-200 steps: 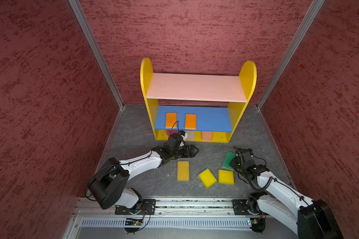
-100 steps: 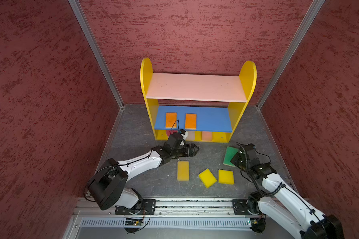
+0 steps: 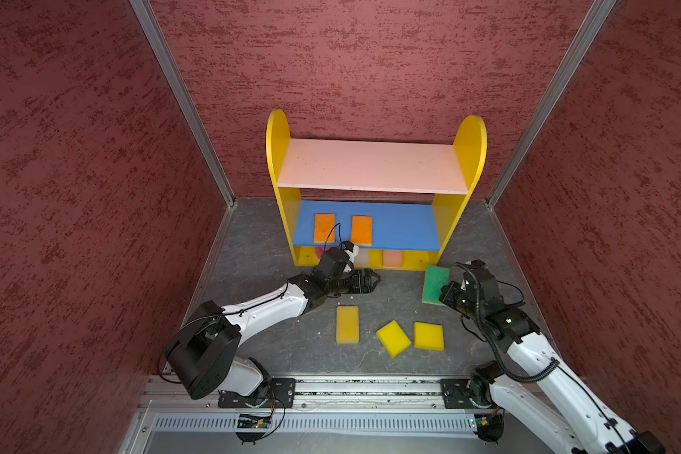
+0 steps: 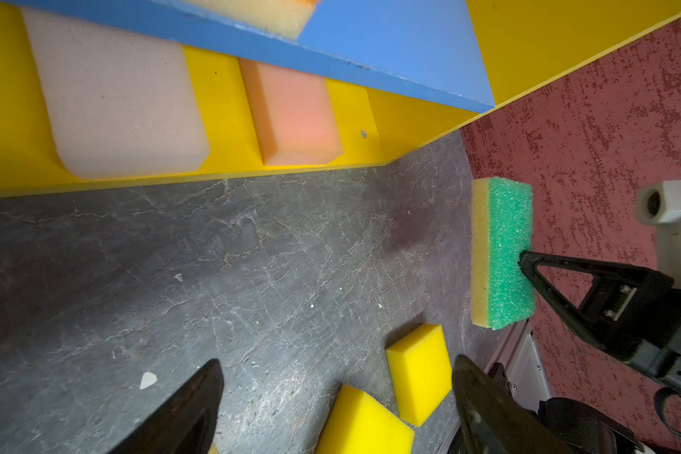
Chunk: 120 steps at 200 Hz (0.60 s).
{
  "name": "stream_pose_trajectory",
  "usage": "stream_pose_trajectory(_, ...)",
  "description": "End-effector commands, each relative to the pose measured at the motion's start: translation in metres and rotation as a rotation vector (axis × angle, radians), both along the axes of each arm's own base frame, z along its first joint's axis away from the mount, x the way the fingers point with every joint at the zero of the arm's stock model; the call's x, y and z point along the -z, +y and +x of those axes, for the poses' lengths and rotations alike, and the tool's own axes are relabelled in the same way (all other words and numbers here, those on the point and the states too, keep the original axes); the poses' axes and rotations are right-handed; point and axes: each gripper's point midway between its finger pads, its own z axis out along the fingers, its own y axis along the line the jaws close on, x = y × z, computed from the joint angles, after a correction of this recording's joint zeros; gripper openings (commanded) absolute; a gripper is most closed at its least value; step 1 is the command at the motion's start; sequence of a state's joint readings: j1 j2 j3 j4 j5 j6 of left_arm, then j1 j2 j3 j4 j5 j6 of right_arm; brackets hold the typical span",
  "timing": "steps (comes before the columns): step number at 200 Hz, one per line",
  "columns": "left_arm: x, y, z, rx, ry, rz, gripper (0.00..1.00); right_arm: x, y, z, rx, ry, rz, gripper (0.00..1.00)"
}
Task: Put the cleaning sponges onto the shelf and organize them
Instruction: 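Lift the green sponge and carry it to the blue board beside the orange sponges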
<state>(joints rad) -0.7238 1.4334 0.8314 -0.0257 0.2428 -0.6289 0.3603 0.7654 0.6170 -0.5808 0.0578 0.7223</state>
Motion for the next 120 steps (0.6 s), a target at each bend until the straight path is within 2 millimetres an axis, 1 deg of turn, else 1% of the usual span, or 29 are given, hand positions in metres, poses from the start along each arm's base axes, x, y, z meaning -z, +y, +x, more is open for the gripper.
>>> stream_pose_trajectory(1,-0.023,0.008,0.007,-0.035,-0.069,0.006,0.90,-0.031,0.009,0.008,-0.036,-0.061,-0.019,0.00)
stream_pose_trajectory(12,-0.030,0.015,0.009,-0.064,-0.094,0.012,0.90,-0.045,0.016,0.017,-0.051,-0.091,-0.034,0.00)
stream_pose_trajectory(33,-0.044,0.033,0.012,-0.125,-0.140,0.023,0.91,-0.071,0.036,0.037,-0.106,-0.146,-0.063,0.00)
stream_pose_trajectory(52,-0.052,0.054,0.014,-0.196,-0.163,0.037,0.90,-0.084,0.051,0.058,-0.142,-0.168,-0.094,0.00)
stream_pose_trajectory(70,-0.057,0.083,0.014,-0.308,-0.182,0.058,0.92,-0.092,0.064,0.076,-0.171,-0.176,-0.125,0.00)
stream_pose_trajectory(87,-0.065,0.111,0.012,-0.400,-0.210,0.045,0.94,-0.097,0.070,0.092,-0.172,-0.188,-0.150,0.00)
stream_pose_trajectory(104,-0.072,0.132,0.008,-0.460,-0.237,0.038,0.94,-0.100,0.073,0.105,-0.164,-0.203,-0.171,0.00)
stream_pose_trajectory(120,-0.079,0.148,0.004,-0.502,-0.259,0.052,0.95,-0.102,0.074,0.116,-0.154,-0.211,-0.198,0.00)
